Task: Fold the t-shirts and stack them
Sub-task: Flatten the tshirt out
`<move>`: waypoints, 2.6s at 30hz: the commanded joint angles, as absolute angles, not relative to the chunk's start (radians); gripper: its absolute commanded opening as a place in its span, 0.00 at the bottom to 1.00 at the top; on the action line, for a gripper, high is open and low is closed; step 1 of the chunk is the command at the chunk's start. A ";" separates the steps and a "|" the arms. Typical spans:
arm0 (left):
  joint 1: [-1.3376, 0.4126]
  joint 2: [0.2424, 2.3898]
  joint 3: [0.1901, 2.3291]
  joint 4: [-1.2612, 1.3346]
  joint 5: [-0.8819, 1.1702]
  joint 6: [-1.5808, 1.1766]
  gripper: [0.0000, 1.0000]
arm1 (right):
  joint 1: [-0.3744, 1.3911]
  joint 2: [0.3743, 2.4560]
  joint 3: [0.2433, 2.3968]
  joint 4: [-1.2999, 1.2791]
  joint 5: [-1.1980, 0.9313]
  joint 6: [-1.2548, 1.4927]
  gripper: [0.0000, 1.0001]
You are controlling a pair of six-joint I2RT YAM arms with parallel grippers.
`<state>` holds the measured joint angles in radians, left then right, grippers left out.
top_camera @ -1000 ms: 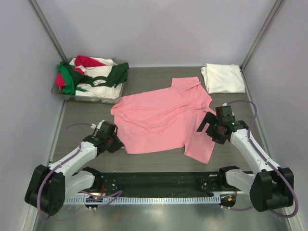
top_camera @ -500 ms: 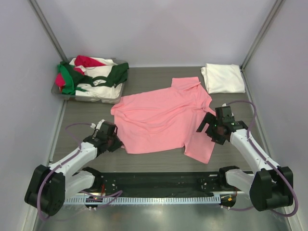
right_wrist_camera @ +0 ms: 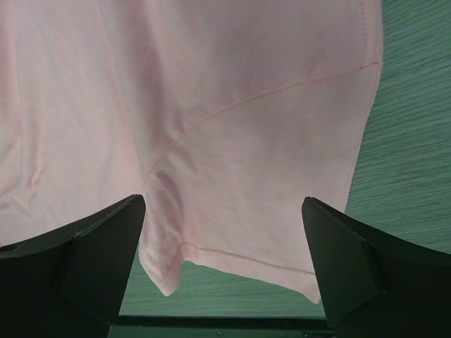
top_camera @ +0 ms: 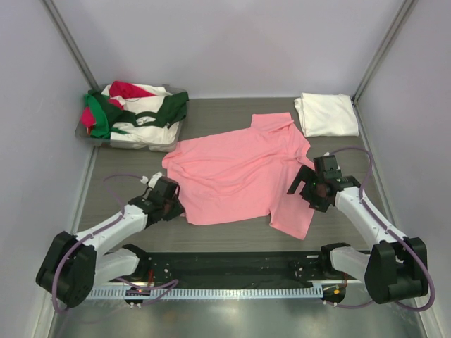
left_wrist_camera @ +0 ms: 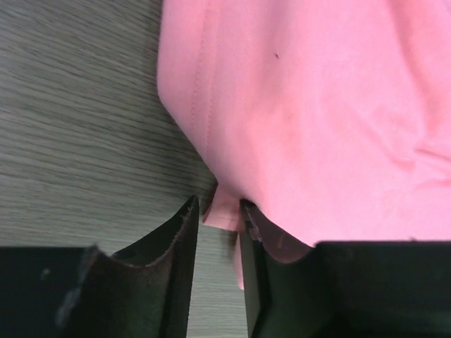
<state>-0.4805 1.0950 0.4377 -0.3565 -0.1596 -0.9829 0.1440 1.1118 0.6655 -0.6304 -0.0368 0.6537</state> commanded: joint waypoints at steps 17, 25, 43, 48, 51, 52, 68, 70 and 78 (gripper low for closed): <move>-0.624 1.312 0.531 -0.567 -0.287 -0.992 0.00 | 0.144 1.127 0.663 -0.592 -0.044 0.629 1.00; -0.626 1.051 0.592 -0.753 -0.250 -1.031 0.00 | 0.144 1.071 0.655 -0.610 -0.012 0.688 1.00; -0.627 0.580 0.715 -1.236 -0.301 -1.175 0.00 | 0.178 0.910 0.529 -0.769 0.124 0.894 0.93; -0.627 0.540 0.703 -1.236 -0.296 -1.184 0.00 | 0.325 0.891 0.482 -0.765 0.135 0.980 0.85; -0.627 0.529 0.712 -1.246 -0.307 -1.184 0.00 | 0.443 0.894 0.472 -0.776 0.198 1.101 0.84; -0.627 0.522 0.715 -1.250 -0.310 -1.183 0.00 | 0.468 0.903 0.468 -0.775 0.212 1.115 0.83; -0.627 0.433 0.837 -1.377 -0.443 -1.197 0.00 | 0.586 1.063 0.636 -0.871 0.484 1.121 0.81; -0.627 0.451 0.856 -1.400 -0.463 -1.184 0.00 | 0.586 1.083 0.695 -0.929 0.502 1.109 0.82; -0.627 0.457 0.854 -1.387 -0.460 -1.167 0.00 | 0.658 1.003 0.696 -1.063 0.358 1.135 0.79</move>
